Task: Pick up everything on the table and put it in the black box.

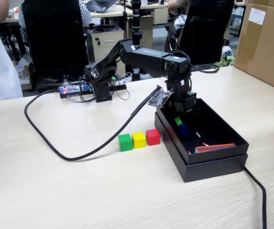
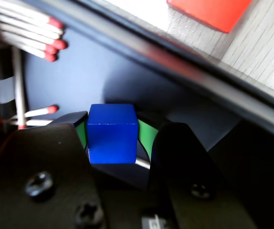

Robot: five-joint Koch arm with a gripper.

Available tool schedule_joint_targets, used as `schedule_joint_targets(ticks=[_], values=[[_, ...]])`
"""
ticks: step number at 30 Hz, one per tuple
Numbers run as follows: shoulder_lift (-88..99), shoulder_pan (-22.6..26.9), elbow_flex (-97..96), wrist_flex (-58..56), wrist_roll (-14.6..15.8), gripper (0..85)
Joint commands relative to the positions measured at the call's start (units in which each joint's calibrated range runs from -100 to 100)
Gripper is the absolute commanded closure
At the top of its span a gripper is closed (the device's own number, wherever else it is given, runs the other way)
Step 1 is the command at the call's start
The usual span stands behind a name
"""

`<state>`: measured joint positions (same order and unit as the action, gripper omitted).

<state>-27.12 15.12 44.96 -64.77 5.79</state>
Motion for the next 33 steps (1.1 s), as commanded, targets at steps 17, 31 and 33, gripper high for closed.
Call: schedule_joint_targets(ticks=[17, 31, 33], values=[[39.68, -3.03, 1.37, -0.24, 1.86, 38.8], [71.35, -11.82, -40.70, -0.15, 1.51, 36.0], [72.39, -12.84, -44.14, 0.02, 1.51, 35.9]])
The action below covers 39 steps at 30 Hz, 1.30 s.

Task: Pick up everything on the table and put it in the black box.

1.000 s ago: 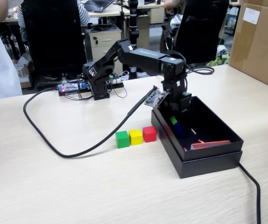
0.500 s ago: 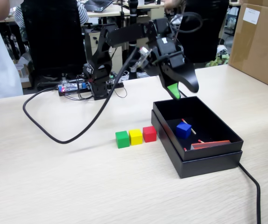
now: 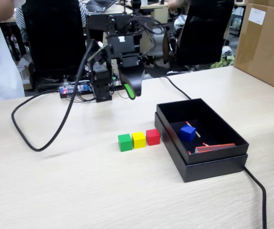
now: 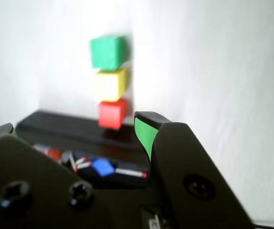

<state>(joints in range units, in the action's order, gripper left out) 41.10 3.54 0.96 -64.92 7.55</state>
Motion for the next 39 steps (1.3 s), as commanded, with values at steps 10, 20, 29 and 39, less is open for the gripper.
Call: schedule_joint_targets(ticks=[10, 20, 29, 39], values=[[-1.92, -3.91, -7.58, 5.79, -2.00, 36.4], [-23.37, -4.05, 3.03, 5.79, -6.84, 36.6], [-35.99, -4.30, 7.38, 5.70, -7.03, 37.2], [-42.19, -4.69, 11.82, 5.70, -7.37, 51.9]])
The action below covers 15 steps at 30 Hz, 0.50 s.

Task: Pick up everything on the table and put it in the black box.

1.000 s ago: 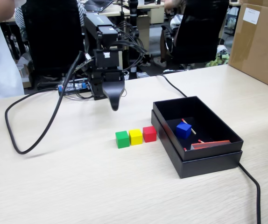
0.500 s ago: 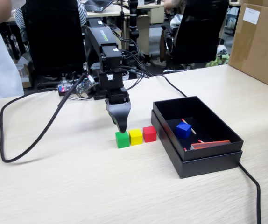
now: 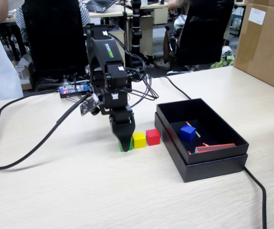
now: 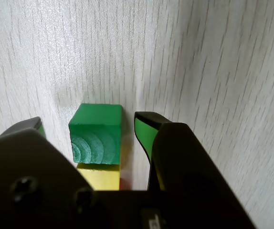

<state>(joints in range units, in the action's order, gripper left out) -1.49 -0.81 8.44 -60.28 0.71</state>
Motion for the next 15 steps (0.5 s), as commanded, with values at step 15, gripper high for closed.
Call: schedule_joint_targets(ticks=[15], values=[[17.61, -1.27, 5.70, 0.80, -1.07, 72.6]])
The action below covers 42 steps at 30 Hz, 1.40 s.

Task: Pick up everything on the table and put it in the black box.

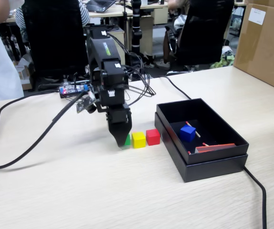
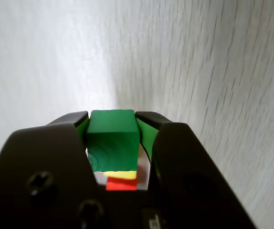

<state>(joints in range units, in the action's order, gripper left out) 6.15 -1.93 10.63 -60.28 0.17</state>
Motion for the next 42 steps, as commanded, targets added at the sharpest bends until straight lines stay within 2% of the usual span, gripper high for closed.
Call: schedule_joint_targets(ticks=[1, 7, 9, 13, 17, 25, 35, 38, 42], values=[[13.19, 0.10, 3.96, 0.28, -0.68, 72.6], [26.15, 5.03, 6.68, -0.84, -0.49, 72.6], [28.10, 8.01, 7.32, -0.93, 0.05, 72.6], [26.73, 12.75, 9.95, -1.10, 1.37, 72.5], [16.05, 17.24, 15.02, -1.10, 2.83, 72.5], [-0.93, 19.10, 20.73, -1.19, 3.96, 72.2], [-9.42, 18.61, 15.48, -1.88, 4.10, 71.6], [-11.60, 18.56, 15.20, -3.44, 4.10, 63.2], [-14.24, 18.41, 15.93, -3.70, 4.25, 62.4]])
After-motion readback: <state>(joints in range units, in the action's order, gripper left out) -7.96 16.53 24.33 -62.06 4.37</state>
